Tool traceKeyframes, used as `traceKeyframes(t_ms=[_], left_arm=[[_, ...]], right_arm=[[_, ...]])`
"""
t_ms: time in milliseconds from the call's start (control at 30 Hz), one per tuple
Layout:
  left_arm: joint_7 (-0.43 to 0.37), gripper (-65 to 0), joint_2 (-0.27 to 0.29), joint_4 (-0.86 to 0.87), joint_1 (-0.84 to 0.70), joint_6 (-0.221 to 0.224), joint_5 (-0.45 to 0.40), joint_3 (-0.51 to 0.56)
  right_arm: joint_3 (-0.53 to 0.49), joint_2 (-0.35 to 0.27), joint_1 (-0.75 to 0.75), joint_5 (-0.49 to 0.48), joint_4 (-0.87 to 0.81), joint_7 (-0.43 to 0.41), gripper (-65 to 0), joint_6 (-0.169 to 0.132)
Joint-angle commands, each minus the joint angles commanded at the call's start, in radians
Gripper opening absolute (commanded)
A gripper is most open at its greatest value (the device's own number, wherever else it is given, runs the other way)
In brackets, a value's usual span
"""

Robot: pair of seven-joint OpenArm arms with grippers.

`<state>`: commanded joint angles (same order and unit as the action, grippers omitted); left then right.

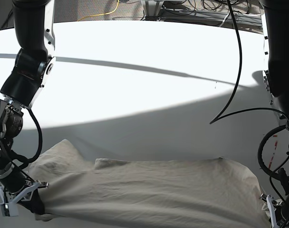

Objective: Layout the t-shirt on the table in an organized manner, then fold the t-shirt properly
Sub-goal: 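Drag the held edge back across the table, laying the shirt flat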

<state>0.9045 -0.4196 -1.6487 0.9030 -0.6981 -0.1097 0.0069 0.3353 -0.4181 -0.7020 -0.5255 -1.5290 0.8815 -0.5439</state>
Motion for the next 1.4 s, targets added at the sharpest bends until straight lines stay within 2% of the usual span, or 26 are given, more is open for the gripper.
traceKeyframes(t_ms=[367,567,700,933,1267,1333,1400], left_arm=[[0.000,-65.0,0.002,-0.006,-0.164,0.000,0.002,-0.006],[0.000,-65.0,0.002,-0.110,-0.399,0.000,0.002,-0.089],[0.000,-65.0,0.000,-0.155,-0.571,0.000,0.058,-0.129],[0.000,-64.9,-0.005,-0.189,-0.881,0.000,0.153,-0.290],[0.000,-64.6,-0.005,-0.190,-1.143,0.000,0.230,-0.405],[0.000,-64.6,-0.005,-0.190,-1.165,0.000,0.241,-0.411],[0.000,-64.6,-0.005,-0.189,-1.189,0.000,0.244,-0.411]], right_arm=[[0.029,0.043,0.195,0.000,-0.109,-0.002,-65.0,0.000],[0.092,0.084,0.397,0.000,-0.212,-0.002,-65.0,0.000],[0.115,0.124,0.548,0.000,-0.290,-0.002,-65.0,0.000],[0.135,0.184,0.770,0.000,-0.370,-0.003,-64.8,0.000],[0.150,0.207,0.942,0.002,-0.368,-0.003,-64.7,0.000],[0.150,0.207,0.970,0.002,-0.368,-0.003,-62.8,0.000],[0.150,0.207,0.997,0.002,-0.368,-0.003,-56.6,0.002]])
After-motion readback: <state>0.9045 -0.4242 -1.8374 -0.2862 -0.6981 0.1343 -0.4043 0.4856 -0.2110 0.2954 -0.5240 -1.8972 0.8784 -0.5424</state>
